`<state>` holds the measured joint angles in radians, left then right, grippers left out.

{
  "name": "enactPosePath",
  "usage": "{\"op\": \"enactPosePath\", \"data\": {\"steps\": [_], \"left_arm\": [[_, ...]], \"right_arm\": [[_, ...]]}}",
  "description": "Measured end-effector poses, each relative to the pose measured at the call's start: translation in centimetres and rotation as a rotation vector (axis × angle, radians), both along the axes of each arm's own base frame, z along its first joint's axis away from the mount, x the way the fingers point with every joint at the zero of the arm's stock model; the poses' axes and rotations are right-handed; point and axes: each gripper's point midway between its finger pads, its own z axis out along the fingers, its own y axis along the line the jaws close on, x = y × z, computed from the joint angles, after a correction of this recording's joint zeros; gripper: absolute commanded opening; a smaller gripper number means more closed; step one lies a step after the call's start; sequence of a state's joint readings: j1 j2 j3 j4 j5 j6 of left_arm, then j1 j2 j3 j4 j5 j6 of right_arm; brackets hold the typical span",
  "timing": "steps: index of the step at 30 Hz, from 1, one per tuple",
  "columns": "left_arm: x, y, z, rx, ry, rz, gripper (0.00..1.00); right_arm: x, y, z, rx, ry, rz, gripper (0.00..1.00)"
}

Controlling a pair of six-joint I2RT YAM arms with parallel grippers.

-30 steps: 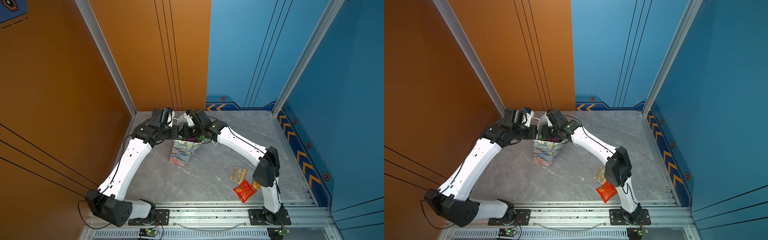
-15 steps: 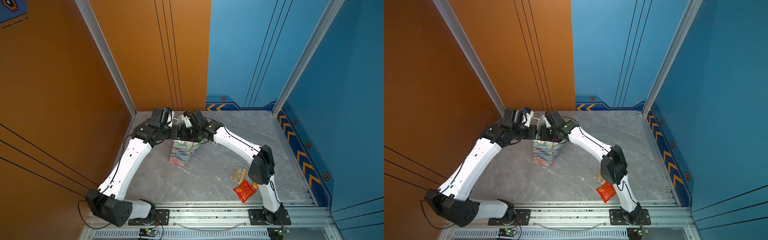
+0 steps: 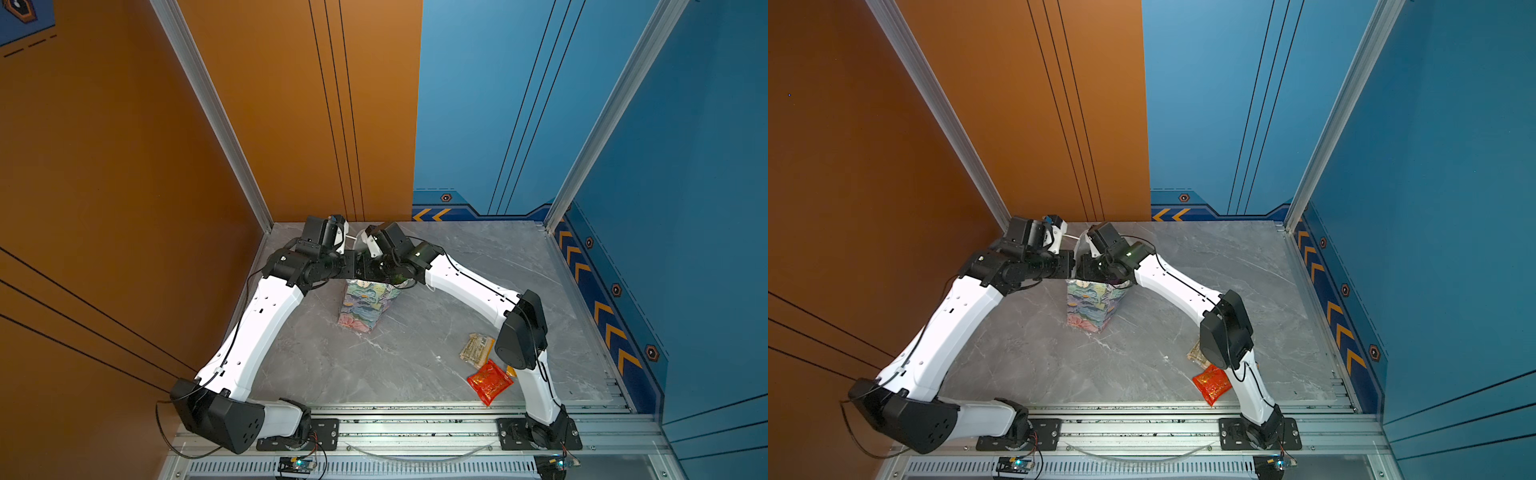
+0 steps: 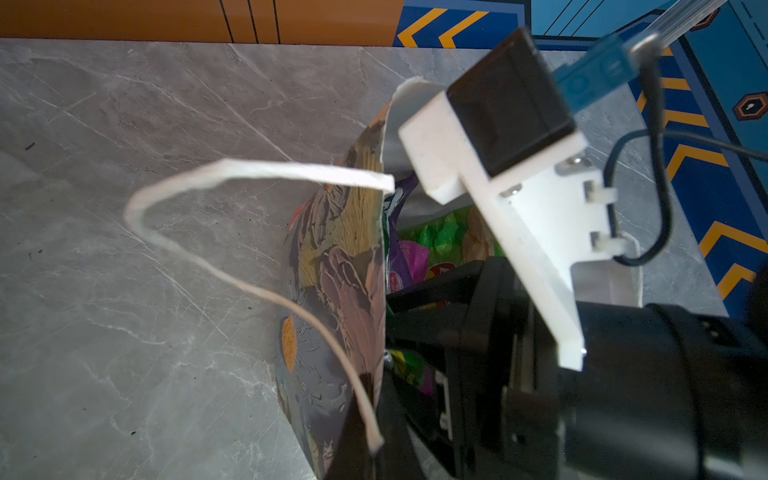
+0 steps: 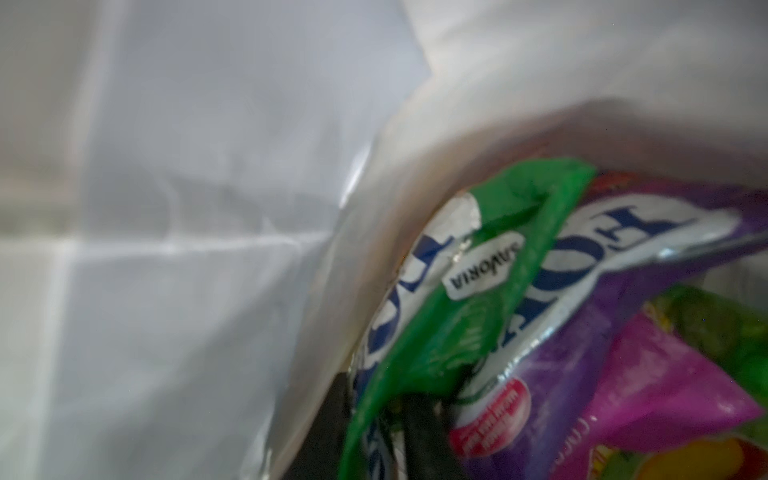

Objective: Place the snacks into the paper bag
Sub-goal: 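Open the right gripper and move it to the tan snack packet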

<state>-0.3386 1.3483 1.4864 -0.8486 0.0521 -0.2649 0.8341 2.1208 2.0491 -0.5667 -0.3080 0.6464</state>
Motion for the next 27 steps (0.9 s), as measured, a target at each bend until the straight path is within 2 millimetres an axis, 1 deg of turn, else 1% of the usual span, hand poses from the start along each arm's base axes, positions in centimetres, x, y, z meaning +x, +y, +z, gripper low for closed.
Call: {"op": "enactPosePath", "data": {"steps": [4,6,9,12,15,17,20,22,23,25,27], "left_arm": [[0.0,0.0,0.0,0.0,0.0,0.0,0.04],[0.0,0.0,0.0,0.0,0.0,0.0,0.04],[0.0,0.0,0.0,0.0,0.0,0.0,0.04],[0.0,0.0,0.0,0.0,0.0,0.0,0.04],[0.0,0.0,0.0,0.0,0.0,0.0,0.04],[0.0,0.0,0.0,0.0,0.0,0.0,0.04],[0.0,0.0,0.0,0.0,0.0,0.0,0.04],[0.0,0.0,0.0,0.0,0.0,0.0,0.04],[0.0,0.0,0.0,0.0,0.0,0.0,0.04],[0.0,0.0,0.0,0.0,0.0,0.0,0.04],[0.0,0.0,0.0,0.0,0.0,0.0,0.04]], "right_arm": [[-0.2,-0.2,0.3,-0.01,-0.011,-0.003,0.49],[-0.4,-0.6,0.8,-0.019,-0.018,-0.004,0.55],[-0.8,-1.7,2.6,-0.023,-0.044,-0.016,0.59],[-1.4,-2.9,5.3,-0.003,-0.09,-0.023,0.62],[-2.3,-4.7,8.7,0.019,-0.154,-0.039,0.64],[-3.0,-6.4,10.7,0.027,-0.201,-0.059,0.64],[-3.6,-9.2,12.8,0.02,-0.262,-0.104,0.66],[-3.6,-11.2,13.5,0.009,-0.294,-0.144,0.67],[-3.6,-12.3,13.5,-0.004,-0.303,-0.167,0.67],[-3.5,-14.4,13.1,-0.028,-0.31,-0.208,0.67],[-3.2,-16.3,12.3,-0.059,-0.308,-0.248,0.67]]}}
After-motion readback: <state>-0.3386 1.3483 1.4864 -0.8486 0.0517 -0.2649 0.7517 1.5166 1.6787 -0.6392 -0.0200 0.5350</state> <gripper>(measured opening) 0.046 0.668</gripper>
